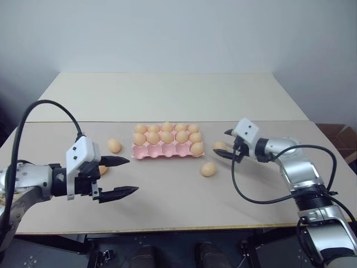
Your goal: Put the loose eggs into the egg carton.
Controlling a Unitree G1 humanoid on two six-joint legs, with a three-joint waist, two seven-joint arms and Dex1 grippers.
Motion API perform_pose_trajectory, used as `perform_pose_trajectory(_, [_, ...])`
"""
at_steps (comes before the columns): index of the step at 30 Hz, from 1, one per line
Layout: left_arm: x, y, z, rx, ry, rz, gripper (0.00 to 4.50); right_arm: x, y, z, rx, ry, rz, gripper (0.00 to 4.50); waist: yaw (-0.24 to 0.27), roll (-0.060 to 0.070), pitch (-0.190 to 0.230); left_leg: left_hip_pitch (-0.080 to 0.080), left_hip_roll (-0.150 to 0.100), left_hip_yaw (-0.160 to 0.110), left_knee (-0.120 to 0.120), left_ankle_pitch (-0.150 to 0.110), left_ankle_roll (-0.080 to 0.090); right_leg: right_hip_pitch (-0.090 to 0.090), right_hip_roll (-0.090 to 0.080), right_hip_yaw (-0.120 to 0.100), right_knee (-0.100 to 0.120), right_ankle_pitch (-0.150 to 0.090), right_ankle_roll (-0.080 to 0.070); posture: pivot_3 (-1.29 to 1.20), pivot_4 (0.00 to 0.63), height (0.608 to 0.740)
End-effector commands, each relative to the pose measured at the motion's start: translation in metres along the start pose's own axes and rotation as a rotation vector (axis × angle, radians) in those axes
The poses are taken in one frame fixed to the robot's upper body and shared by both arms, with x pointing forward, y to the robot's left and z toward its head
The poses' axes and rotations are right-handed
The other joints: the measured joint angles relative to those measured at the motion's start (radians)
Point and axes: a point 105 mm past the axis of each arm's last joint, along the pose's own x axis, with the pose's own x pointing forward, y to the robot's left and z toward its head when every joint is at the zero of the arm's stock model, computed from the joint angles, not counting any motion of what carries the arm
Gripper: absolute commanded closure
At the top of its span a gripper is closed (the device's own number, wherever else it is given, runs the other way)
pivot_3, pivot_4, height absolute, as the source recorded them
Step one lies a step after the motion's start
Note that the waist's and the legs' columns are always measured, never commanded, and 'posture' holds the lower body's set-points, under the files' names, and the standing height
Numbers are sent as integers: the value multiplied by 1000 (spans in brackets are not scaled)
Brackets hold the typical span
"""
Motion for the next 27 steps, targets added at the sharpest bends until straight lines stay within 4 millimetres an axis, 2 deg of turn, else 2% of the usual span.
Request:
perform_pose_trajectory(1, [1, -3, 4, 30, -9, 3, 6, 5, -9, 6, -13, -20, -33, 0, -1, 0, 0, 0, 0, 0, 0, 0, 0, 0, 0, 0, 0, 0, 0, 0, 150, 740])
perform_pose_trajectory(12, [-4, -3, -1, 25, 19, 23, 6, 19, -11, -9, 7, 32, -40, 0, -2, 0, 0, 0, 0, 0, 0, 0, 0, 0, 0, 0, 0, 0, 0, 0, 150, 740])
perform_pose_trajectory(20, [-6, -2, -2, 26, 25, 40, 0, 19, -8, -10, -14, 35, -30, 2429, -3, 0, 0, 0, 0, 0, 0, 0, 0, 0, 0, 0, 1, 0, 0, 0, 150, 740])
perform_pose_trajectory(22, [-7, -2, -3, 25, 25, 40, 0, 19, -9, -10, -32, 41, -39, 2584, -3, 0, 0, 0, 0, 0, 0, 0, 0, 0, 0, 0, 1, 0, 0, 0, 150, 740])
perform_pose_trajectory(25, [-8, -1, -4, 24, 28, 53, 0, 18, -9, -7, -74, 42, -48, 2584, -3, 0, 0, 0, 0, 0, 0, 0, 0, 0, 0, 0, 1, 0, 0, 0, 150, 740])
perform_pose_trajectory(27, [-12, 1, -5, 22, 33, 73, 0, 15, -14, 2, -117, 26, -73, 2584, -3, 0, 0, 0, 0, 0, 0, 0, 0, 0, 0, 0, 1, 0, 0, 0, 150, 740])
